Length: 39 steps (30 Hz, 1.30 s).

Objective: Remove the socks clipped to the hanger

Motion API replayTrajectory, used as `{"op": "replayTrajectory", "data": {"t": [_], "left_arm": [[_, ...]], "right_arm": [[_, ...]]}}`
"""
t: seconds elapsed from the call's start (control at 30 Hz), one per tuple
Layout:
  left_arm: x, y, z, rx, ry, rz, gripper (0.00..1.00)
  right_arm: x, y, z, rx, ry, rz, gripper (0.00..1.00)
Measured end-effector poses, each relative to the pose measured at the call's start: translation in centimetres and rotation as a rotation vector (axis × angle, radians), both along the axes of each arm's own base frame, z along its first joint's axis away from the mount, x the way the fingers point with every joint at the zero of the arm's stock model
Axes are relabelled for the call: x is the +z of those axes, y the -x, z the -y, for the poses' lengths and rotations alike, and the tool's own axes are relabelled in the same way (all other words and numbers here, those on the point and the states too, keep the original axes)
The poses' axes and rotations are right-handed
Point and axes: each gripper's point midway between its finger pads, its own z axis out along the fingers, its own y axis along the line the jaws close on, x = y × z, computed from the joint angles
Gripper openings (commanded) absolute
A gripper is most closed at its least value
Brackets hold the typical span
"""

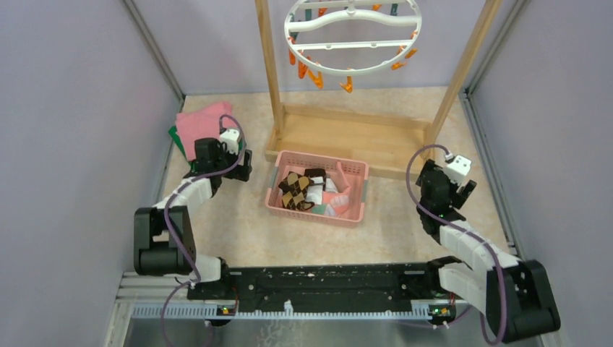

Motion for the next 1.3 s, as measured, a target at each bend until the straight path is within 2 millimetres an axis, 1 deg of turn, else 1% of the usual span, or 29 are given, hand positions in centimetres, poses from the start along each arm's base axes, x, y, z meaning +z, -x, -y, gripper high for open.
{"op": "replayTrajectory", "data": {"t": [0.07, 0.17, 0.23, 0.3, 0.37, 0.43, 0.53, 0.6, 0.67, 0.73, 0.8, 0.9, 1.03, 1.1, 1.2, 1.23, 1.3], "left_arm": [[-1.7, -0.8, -0.2, 0.025, 0.008, -0.001, 0.99], [-3.6, -1.7, -0.5, 0.059, 0.029, 0.006, 0.99], [-4.3, -2.1, -0.6, 0.085, 0.056, 0.028, 0.99], [-4.6, -2.0, -0.7, 0.108, 0.086, 0.065, 0.99], [-4.9, -1.5, -0.6, 0.117, 0.111, 0.117, 0.99], [-5.6, -0.4, -0.4, 0.118, 0.125, 0.159, 0.99], [-6.6, 2.1, 0.2, 0.090, 0.139, 0.207, 0.99], [-6.5, 3.3, 0.7, 0.064, 0.147, 0.258, 0.99], [-5.8, 3.5, 1.0, 0.042, 0.153, 0.313, 0.99], [-5.0, 2.9, 1.2, 0.029, 0.155, 0.349, 0.99], [-4.1, 2.0, 1.2, 0.021, 0.154, 0.375, 0.99], [-2.7, 0.7, 1.2, 0.014, 0.151, 0.416, 0.99], [-2.7, 0.6, 1.2, 0.013, 0.151, 0.415, 0.99], [-2.7, 0.6, 1.2, 0.013, 0.150, 0.415, 0.99], [-2.7, 0.6, 1.2, 0.013, 0.151, 0.416, 0.99], [-2.7, 0.6, 1.2, 0.013, 0.151, 0.416, 0.99], [-2.7, 0.6, 1.2, 0.013, 0.151, 0.415, 0.99]], "right_arm": [[-1.6, -0.3, 0.6, -0.023, 0.047, -0.031, 0.99], [-2.4, -1.4, 0.8, -0.040, 0.078, -0.018, 0.99], [-2.6, -1.8, 0.8, -0.039, 0.082, 0.017, 0.99], [-2.9, -1.9, 0.9, -0.039, 0.090, 0.046, 0.99], [-2.9, -2.1, 0.9, -0.040, 0.097, 0.076, 0.99], [-3.0, -2.3, 1.0, -0.036, 0.108, 0.099, 0.99], [-2.8, -2.7, 0.8, -0.021, 0.121, 0.117, 0.99], [-1.8, -3.1, 0.6, -0.004, 0.121, 0.163, 0.99], [-1.2, -3.1, 0.0, 0.038, 0.135, 0.196, 0.99], [-1.1, -3.0, -0.8, 0.087, 0.165, 0.204, 0.99], [-1.5, -3.2, -1.6, 0.134, 0.191, 0.188, 0.99], [-1.6, -3.5, -1.8, 0.176, 0.193, 0.179, 0.99], [-1.1, -3.4, -1.8, 0.212, 0.186, 0.219, 0.99], [-1.6, -2.8, -2.4, 0.266, 0.192, 0.222, 0.99], [-3.7, -2.6, -3.0, 0.323, 0.207, 0.152, 0.99], [-4.0, -2.8, -3.0, 0.330, 0.203, 0.135, 0.99], [-3.7, -4.2, -2.5, 0.316, 0.173, 0.138, 0.99]]}}
